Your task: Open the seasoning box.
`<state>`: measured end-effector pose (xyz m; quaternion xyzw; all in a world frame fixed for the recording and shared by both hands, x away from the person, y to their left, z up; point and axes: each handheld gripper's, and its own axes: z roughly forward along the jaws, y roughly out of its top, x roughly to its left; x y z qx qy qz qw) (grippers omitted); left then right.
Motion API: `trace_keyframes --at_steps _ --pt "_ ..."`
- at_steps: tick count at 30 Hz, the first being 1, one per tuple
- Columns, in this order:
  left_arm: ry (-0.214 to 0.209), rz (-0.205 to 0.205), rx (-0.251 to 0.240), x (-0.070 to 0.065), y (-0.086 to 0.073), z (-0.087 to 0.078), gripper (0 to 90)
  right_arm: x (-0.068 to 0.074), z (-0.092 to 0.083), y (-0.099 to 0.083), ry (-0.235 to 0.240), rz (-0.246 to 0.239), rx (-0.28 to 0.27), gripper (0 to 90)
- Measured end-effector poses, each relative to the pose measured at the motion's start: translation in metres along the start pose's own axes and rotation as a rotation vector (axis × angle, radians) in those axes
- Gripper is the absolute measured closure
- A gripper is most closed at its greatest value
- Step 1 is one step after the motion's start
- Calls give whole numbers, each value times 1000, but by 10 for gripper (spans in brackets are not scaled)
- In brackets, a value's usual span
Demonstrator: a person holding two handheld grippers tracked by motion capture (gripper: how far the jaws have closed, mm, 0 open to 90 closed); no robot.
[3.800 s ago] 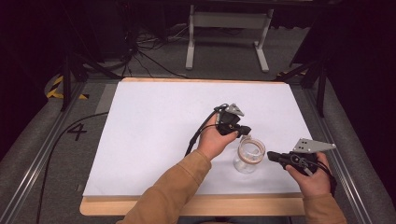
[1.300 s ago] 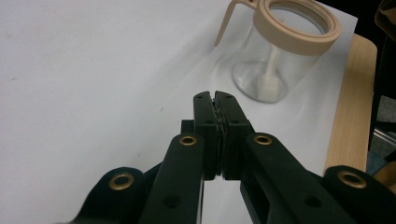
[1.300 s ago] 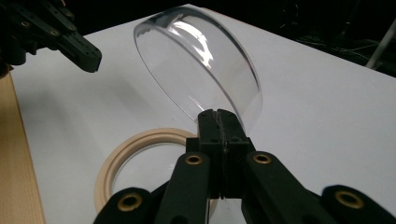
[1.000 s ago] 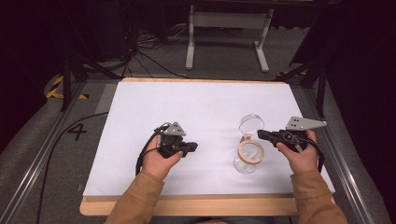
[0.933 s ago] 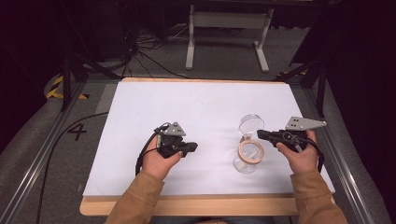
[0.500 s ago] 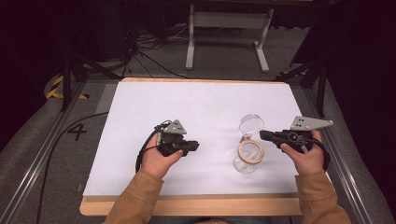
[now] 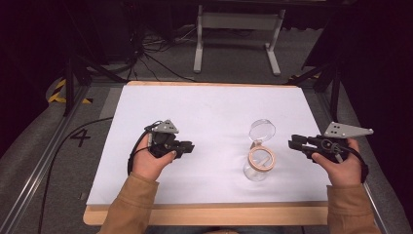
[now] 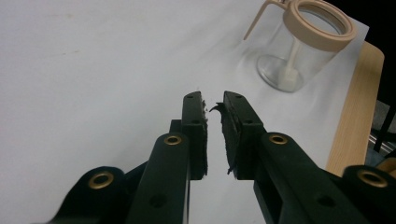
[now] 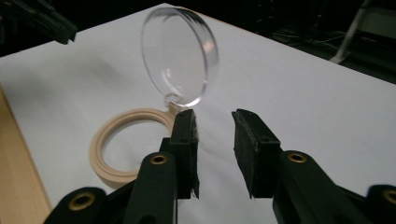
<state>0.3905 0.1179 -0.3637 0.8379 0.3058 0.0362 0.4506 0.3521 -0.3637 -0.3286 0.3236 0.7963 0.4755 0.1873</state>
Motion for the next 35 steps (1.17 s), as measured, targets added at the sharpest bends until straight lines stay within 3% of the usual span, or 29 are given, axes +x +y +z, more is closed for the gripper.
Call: trace_keyframes --at_steps 3,6,7,8,9,10,12,15,20,27,35 --pt "0 -26 -15 10 -3 -2 768 -4 -3 -4 -20 9 8 667" --pt "43 -42 -5 20 -7 -2 749 -13 -6 -11 -53 20 46 646" --pt "66 -67 11 26 -10 -2 743 -17 -6 -15 -67 27 61 638" --pt "66 -67 11 26 -10 -2 724 -17 -6 -15 -67 27 61 638" --pt "66 -67 11 26 -10 -2 724 -27 -8 -24 -90 61 70 638" --pt "77 -61 15 30 -11 -2 724 -27 -8 -24 -90 61 70 620" --pt "107 -72 26 35 -15 1 684 -39 -9 -37 -86 104 53 617" --pt "138 -62 49 44 -20 6 624 -50 -7 -50 -116 116 82 615" --pt "146 -83 73 54 -29 17 603 -63 2 -69 -121 120 128 590" --pt "141 -103 114 64 -40 27 577 -70 15 -85 -138 134 192 567" --pt "143 -124 153 66 -44 33 530 -71 27 -93 -121 183 231 546"
